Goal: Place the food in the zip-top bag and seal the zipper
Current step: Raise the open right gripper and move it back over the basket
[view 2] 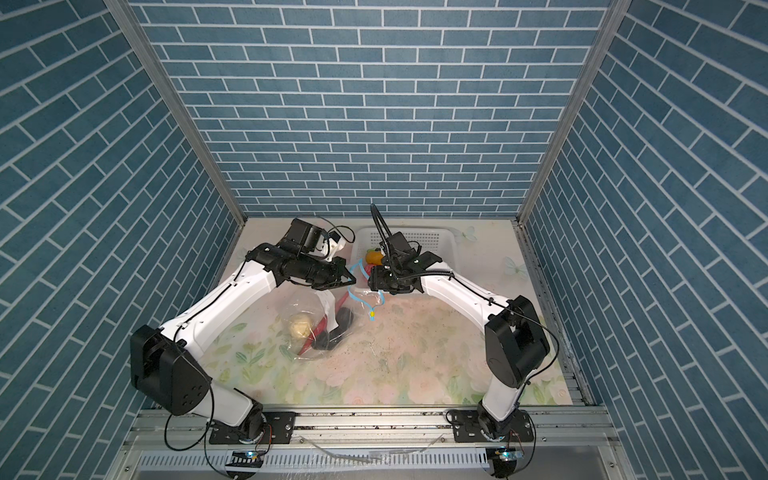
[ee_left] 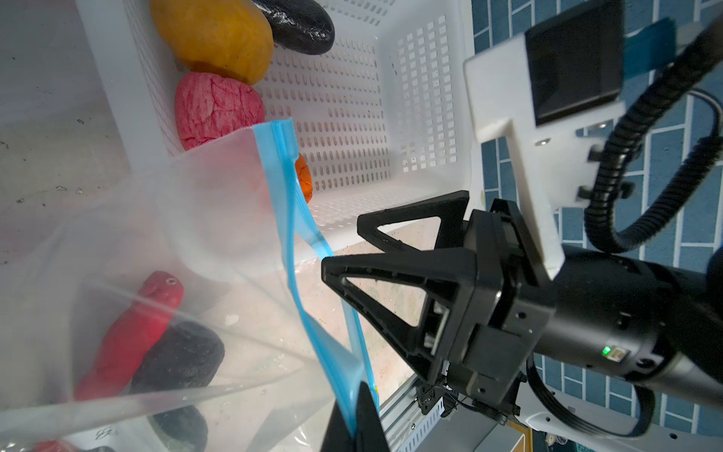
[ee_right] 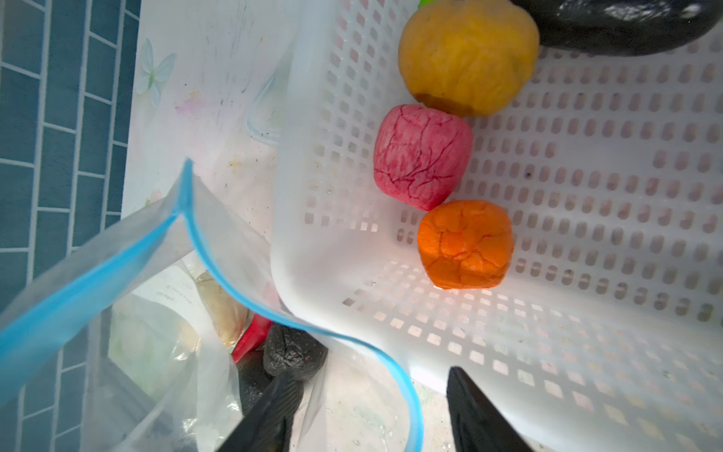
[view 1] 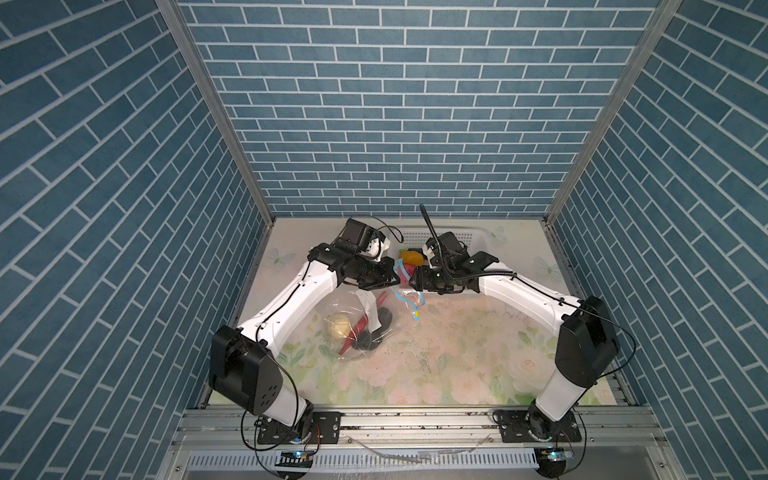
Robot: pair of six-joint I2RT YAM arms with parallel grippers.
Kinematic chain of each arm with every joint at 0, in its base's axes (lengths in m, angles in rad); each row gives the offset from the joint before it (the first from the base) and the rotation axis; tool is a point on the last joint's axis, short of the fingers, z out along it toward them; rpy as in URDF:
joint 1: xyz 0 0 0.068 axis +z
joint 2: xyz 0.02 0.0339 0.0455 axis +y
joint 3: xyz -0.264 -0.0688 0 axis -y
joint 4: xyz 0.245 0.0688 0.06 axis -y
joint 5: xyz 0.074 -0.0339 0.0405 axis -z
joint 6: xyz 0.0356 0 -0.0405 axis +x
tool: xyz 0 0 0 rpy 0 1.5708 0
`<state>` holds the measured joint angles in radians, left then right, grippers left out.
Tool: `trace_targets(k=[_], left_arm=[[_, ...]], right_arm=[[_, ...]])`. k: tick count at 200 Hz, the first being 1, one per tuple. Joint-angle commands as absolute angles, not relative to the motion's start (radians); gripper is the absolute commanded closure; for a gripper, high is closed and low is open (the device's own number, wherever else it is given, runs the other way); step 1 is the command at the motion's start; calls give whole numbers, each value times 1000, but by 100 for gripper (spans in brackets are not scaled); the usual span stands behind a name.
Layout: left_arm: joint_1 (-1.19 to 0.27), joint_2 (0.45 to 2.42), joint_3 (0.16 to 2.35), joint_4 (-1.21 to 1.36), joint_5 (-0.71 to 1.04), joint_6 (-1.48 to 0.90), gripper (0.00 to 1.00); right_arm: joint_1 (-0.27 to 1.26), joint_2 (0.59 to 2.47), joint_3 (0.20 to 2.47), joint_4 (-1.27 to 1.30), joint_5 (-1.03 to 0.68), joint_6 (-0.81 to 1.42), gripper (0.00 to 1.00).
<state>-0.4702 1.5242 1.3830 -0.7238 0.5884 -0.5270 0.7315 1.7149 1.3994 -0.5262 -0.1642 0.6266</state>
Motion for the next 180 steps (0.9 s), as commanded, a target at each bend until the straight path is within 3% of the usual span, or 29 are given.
trace_targets(k=[1,69,180], left_arm=[[-476,1505,1369,-710,587,-522,100],[-476,1508,1364,-701,590,-521,100],[-475,1505,1356,-701,587,-520,100]], right_arm=[[724,1690,1471,-574,-132,587,37],[683,1715,1550,-644,-104,511,36],[639,1810,1671,-713,-111,152,34]])
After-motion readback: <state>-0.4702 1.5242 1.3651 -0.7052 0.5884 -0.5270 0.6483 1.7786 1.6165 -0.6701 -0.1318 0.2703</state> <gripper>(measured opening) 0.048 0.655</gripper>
